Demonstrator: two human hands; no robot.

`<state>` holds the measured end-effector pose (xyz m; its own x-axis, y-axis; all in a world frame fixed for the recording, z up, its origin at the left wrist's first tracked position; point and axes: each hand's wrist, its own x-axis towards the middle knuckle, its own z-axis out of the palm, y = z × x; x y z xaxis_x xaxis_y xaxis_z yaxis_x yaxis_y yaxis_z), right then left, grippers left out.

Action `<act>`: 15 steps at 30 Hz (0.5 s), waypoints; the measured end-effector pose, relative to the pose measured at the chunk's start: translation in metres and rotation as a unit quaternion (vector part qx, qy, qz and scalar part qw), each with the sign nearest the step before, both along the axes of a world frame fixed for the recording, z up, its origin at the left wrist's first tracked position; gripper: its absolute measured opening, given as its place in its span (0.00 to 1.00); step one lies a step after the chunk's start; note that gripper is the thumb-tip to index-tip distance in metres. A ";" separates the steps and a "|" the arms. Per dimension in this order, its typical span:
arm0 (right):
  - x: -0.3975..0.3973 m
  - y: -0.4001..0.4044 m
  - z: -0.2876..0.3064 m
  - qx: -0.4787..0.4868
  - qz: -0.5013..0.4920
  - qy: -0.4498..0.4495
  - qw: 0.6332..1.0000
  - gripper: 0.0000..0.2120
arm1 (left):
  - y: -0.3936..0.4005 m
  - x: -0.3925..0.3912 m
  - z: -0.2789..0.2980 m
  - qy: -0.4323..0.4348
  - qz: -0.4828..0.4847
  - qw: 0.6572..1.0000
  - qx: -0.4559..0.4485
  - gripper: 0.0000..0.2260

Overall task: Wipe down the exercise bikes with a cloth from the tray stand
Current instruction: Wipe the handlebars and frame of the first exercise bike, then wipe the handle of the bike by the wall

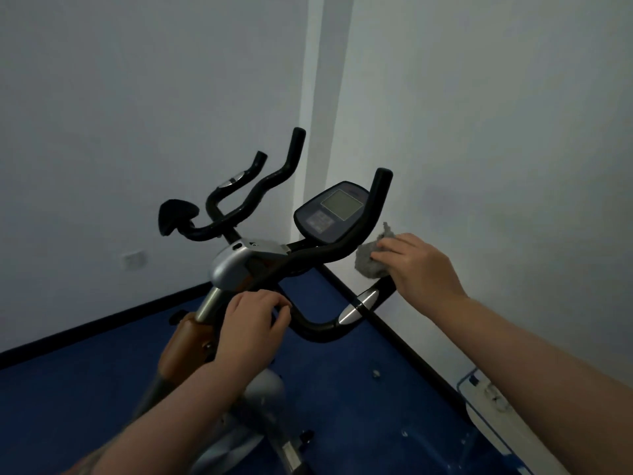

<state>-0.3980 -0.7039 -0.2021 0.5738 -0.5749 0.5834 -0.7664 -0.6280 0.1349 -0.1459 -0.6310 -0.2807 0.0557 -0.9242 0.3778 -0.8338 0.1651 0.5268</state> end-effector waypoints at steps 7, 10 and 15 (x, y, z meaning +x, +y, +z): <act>0.058 0.021 0.028 0.150 -0.037 -0.190 0.969 0.10 | 0.006 0.039 0.030 -0.032 0.020 0.999 0.021 0.08; 0.090 0.045 0.037 0.191 -0.022 -0.201 0.960 0.07 | 0.021 0.070 0.040 -0.047 0.056 0.996 0.050 0.09; 0.144 0.094 0.044 0.212 -0.018 -0.228 0.950 0.06 | 0.071 0.126 0.057 -0.063 0.091 0.992 0.065 0.10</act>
<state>-0.2542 -0.6097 -0.1577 0.2930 -0.8283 0.4776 -0.7067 -0.5241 -0.4753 -0.0204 -0.5603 -0.2240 0.1863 -0.9447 0.2700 -0.9044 -0.0575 0.4228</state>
